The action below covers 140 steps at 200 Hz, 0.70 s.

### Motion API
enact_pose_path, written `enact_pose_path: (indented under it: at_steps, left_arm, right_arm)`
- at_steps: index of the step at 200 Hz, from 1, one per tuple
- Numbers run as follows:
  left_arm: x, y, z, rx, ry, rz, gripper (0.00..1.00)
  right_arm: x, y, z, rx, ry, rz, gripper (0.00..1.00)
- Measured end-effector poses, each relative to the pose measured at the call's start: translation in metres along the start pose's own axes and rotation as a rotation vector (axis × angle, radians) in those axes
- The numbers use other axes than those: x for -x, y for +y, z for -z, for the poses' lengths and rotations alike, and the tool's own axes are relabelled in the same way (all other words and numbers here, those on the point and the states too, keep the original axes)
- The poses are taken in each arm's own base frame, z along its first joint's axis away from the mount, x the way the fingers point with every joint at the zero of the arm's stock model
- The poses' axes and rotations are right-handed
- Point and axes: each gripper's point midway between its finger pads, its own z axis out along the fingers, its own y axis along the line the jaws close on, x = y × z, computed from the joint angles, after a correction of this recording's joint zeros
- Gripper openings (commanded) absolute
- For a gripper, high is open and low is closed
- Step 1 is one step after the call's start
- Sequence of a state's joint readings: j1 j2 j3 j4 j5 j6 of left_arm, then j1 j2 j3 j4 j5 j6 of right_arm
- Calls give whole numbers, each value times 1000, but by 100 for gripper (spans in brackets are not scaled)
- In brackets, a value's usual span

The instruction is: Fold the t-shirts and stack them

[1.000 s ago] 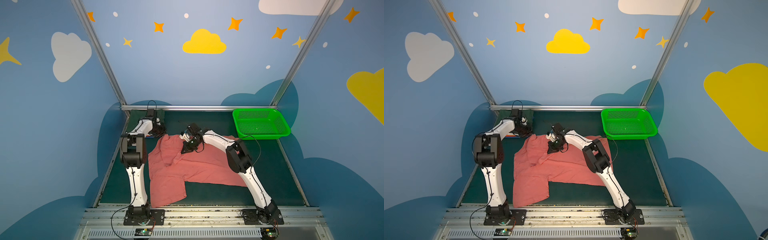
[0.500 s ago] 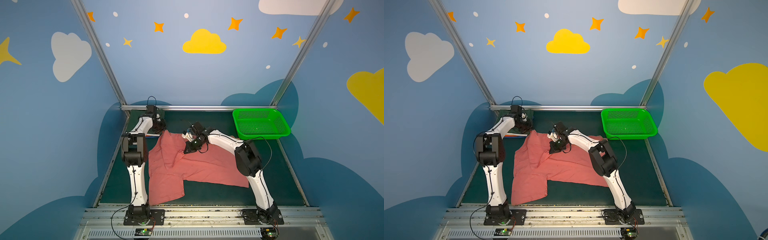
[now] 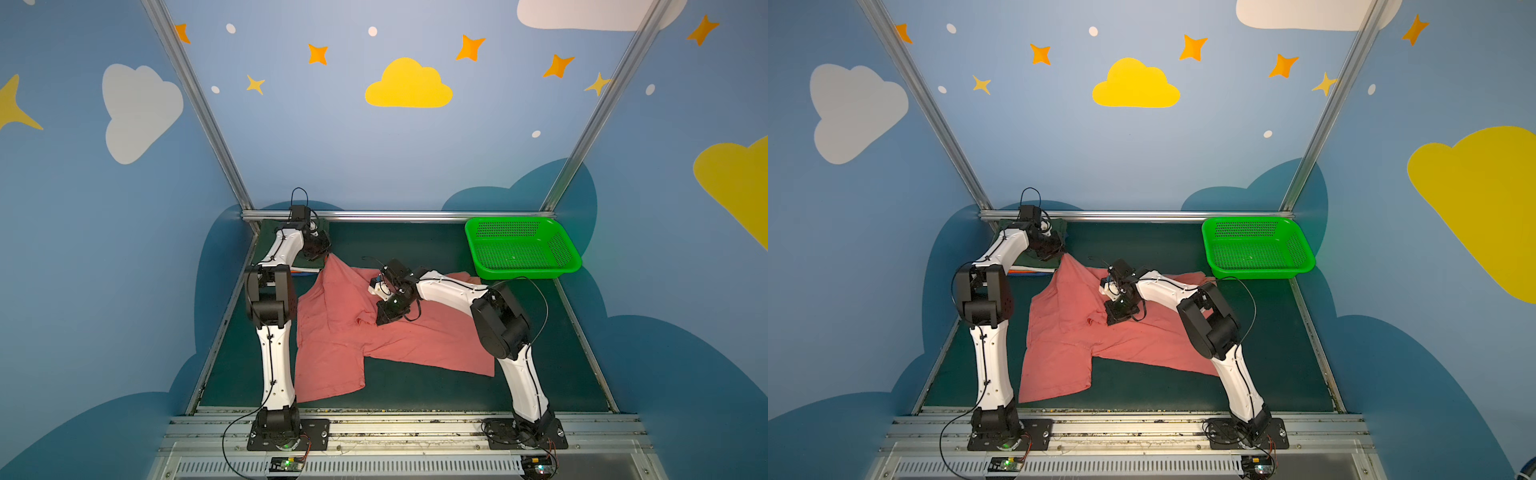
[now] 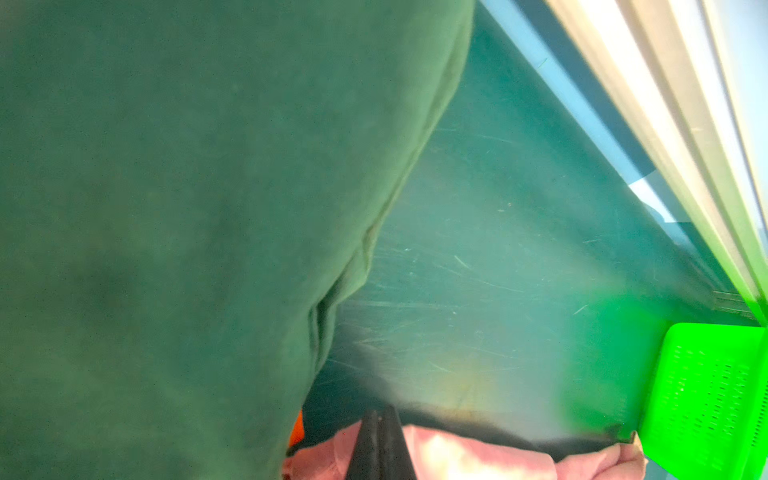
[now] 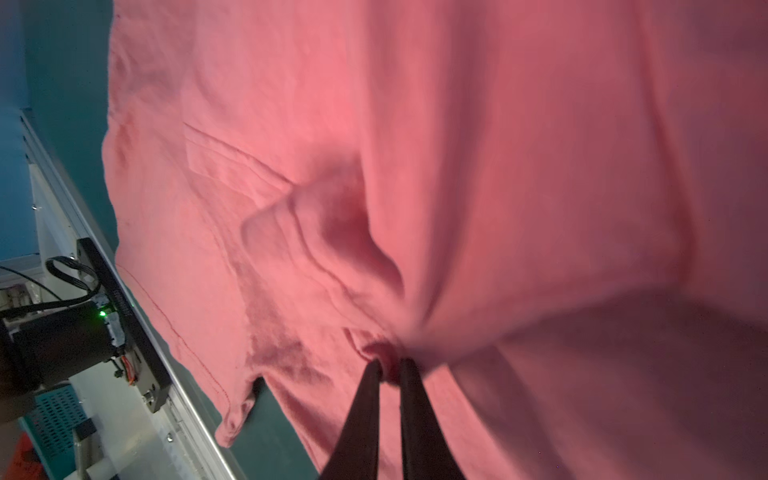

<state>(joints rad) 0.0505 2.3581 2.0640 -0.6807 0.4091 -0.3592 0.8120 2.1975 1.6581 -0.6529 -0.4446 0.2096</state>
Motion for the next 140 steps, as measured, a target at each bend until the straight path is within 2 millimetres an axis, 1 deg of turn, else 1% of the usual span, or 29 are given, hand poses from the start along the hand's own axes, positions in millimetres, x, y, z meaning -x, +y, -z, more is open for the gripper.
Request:
enact_pose_path:
  at_steps: [11, 24, 35, 41, 47, 53, 59, 61, 70, 76, 85, 102, 111, 127, 140]
  left_arm:
    - [3, -1, -2, -4, -4, 1, 5]
    - [6, -1, -5, -7, -7, 6, 5]
    - [6, 0, -7, -6, -3, 12, 5]
    - [7, 0, -8, -6, -2, 17, 7]
    - [7, 0, -8, -6, -1, 17, 11]
    - [7, 0, -8, -8, 0, 18, 17]
    - [8, -1, -7, -11, -1, 19, 31]
    - [9, -2, -7, -12, -2, 21, 34]
    - [11, -5, -5, -22, -8, 20, 40]
    - [13, -7, -3, -28, -11, 21, 45]
    - [14, -9, -3, -38, -13, 22, 56]
    - [13, -8, -4, -44, -8, 22, 69]
    - [9, -7, -4, -41, -1, 24, 71]
    - [-3, 1, -3, -15, 19, 27, 72]
    - [-16, 8, 4, 12, 30, 33, 71]
  right_arm:
    - [-6, -2, -2, -11, 15, -1, 30]
    - [-13, -5, 0, -24, 23, -5, 32]
    - [-17, -6, 7, -37, 18, -6, 35]
    - [-20, -6, 12, -43, 12, -9, 36]
    - [-21, -5, 18, -45, 0, -6, 37]
    - [-23, -6, 26, -49, -14, -12, 39]
    - [-25, -7, 34, -53, -29, -18, 40]
    - [-25, -7, 37, -54, -35, -22, 40]
    - [-26, -12, 49, -62, -60, -36, 41]
    - [-27, -18, 58, -72, -79, -55, 41]
    - [-29, -28, 69, -88, -103, -85, 41]
    - [-39, -60, 84, -131, -132, -171, 41]
    - [-47, -77, 90, -151, -135, -222, 41]
    - [-66, -107, 97, -193, -135, -314, 42]
    - [-78, -123, 102, -217, -133, -366, 42]
